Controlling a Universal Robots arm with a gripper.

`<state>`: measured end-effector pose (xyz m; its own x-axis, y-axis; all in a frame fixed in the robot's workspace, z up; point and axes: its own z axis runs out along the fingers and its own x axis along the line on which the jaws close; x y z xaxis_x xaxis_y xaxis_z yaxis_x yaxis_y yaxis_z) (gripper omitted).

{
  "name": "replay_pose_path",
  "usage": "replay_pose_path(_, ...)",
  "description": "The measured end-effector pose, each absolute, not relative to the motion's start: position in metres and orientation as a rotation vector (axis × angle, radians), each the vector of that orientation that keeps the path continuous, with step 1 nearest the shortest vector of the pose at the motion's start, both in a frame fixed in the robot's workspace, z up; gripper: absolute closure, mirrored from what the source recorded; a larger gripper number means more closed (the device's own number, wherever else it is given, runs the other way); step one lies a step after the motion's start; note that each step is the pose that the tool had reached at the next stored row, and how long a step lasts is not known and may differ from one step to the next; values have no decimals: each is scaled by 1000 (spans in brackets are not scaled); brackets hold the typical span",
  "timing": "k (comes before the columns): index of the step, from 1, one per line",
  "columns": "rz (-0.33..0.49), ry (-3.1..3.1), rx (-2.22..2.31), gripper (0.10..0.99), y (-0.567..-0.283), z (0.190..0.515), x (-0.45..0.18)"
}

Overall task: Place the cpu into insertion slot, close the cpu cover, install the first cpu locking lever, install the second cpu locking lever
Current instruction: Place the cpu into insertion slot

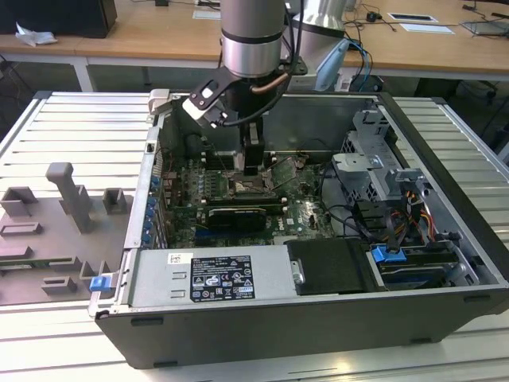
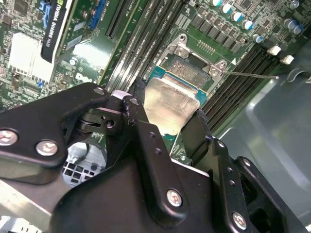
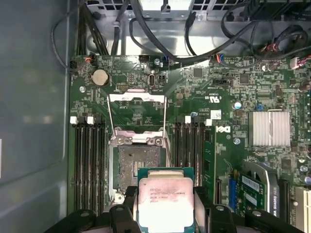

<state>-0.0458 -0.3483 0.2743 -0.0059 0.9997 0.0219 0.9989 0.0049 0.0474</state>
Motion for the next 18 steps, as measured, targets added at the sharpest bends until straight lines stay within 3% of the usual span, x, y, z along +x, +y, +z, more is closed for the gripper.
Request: replay_pose_path(18,71,2225,2193,545,-331,237,-44)
